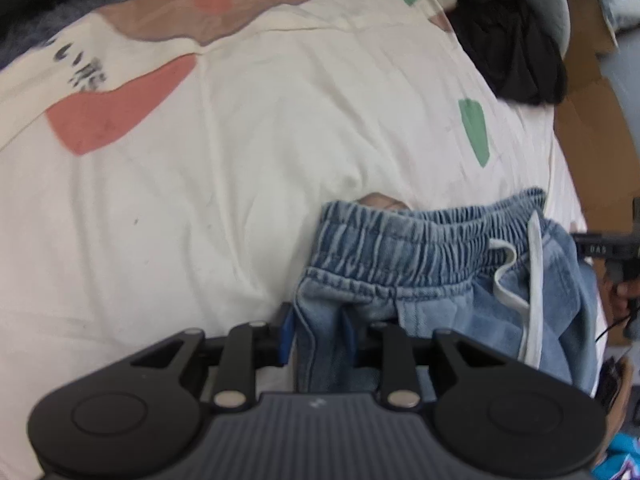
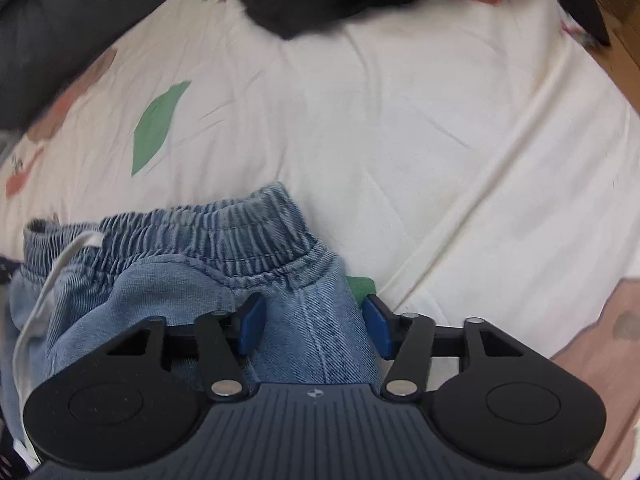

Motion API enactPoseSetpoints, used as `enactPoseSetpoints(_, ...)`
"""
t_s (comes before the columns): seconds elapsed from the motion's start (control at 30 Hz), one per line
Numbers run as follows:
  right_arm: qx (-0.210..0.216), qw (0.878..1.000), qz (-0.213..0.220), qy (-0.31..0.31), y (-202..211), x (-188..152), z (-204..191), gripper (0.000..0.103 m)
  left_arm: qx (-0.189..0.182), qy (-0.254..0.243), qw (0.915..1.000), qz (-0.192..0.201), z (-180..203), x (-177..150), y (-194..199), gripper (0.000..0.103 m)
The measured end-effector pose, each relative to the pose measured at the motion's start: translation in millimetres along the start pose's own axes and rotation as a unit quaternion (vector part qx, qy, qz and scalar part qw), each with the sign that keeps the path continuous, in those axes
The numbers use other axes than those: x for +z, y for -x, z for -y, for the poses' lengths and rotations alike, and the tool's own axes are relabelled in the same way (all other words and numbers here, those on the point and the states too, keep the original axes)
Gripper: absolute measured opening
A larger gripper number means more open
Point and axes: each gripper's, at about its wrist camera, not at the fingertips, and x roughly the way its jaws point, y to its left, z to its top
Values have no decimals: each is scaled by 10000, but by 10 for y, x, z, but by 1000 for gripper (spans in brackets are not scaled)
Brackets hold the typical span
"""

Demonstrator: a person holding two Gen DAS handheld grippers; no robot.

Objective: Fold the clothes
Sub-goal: 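Lower the jeans onto the sheet and open the right gripper, then regrasp the waistband with the right gripper and lift it with both grippers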

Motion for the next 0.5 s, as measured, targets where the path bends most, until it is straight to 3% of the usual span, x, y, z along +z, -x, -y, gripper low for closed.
enactPoseSetpoints(0.1,-122,9991,7,396,57,18,-116,16,105,-185,9997,84,55,-4,35,11)
enactPoseSetpoints(0.33,-515,9936,651,762,568,66,-219,12,-41,-214,9969,751,118,6,603,5)
enactPoseSetpoints(0.5,-971,9783,1175,1405,911,368,-460,12,134,-359,9900,1356,244,77,1019,3)
